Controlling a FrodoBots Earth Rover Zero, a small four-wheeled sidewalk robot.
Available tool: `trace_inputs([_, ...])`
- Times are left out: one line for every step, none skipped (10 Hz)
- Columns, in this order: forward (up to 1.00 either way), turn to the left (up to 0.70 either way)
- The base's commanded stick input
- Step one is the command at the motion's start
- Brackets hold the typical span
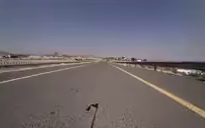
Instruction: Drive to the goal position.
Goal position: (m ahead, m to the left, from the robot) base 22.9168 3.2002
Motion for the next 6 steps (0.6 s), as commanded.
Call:
trace_inputs([0.7, -0.01])
trace_inputs([0.7, -0.01])
trace_inputs([0.7, -0.01])
trace_inputs([0.7, -0.01])
trace_inputs([0.7, -0.01])
trace_inputs([0.7, -0.01])
